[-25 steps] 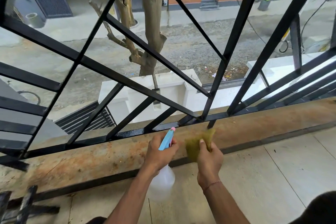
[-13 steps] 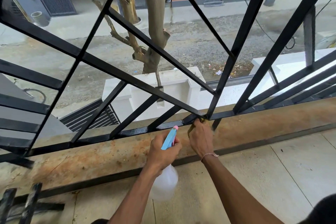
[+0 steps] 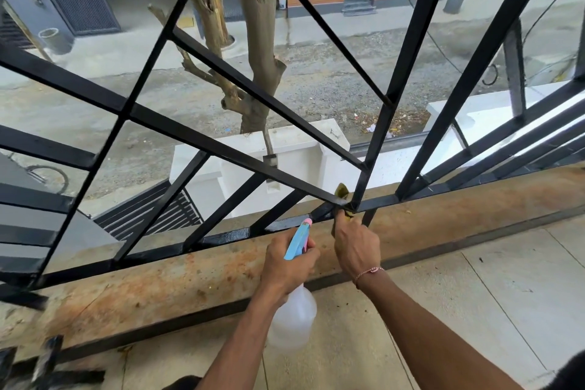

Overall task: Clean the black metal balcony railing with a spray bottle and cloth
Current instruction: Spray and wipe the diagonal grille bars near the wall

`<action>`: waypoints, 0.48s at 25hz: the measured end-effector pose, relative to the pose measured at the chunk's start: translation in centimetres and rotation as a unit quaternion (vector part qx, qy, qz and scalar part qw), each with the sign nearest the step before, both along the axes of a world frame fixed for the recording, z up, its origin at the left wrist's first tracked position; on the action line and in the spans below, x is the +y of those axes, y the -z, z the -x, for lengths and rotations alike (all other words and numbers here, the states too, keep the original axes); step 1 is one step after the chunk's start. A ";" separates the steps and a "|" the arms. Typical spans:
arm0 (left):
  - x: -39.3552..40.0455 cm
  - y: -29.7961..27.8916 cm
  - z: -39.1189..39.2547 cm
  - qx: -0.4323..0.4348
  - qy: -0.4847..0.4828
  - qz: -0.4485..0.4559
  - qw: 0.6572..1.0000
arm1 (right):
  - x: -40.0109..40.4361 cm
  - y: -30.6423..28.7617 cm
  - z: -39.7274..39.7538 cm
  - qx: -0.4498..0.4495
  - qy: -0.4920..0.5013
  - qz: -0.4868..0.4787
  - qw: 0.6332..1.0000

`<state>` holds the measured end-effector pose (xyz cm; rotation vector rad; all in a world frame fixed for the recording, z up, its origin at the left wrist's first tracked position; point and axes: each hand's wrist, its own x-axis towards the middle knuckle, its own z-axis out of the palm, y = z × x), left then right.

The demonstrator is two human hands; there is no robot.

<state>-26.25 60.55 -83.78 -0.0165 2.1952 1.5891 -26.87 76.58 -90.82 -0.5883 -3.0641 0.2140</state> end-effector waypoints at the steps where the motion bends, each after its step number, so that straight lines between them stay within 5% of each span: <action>1: 0.0 0.0 0.1 0.003 0.000 0.003 1.000 | -0.2 -0.1 0.3 0.003 0.016 0.016 1.000; 5: -0.7 -0.1 0.2 0.004 -0.008 0.006 1.000 | -0.1 -0.3 0.5 0.028 -0.035 0.189 0.981; 12: -1.5 -1.7 0.0 -0.004 -0.037 -0.015 0.999 | 1.1 -1.1 -0.9 0.038 -0.073 0.259 0.962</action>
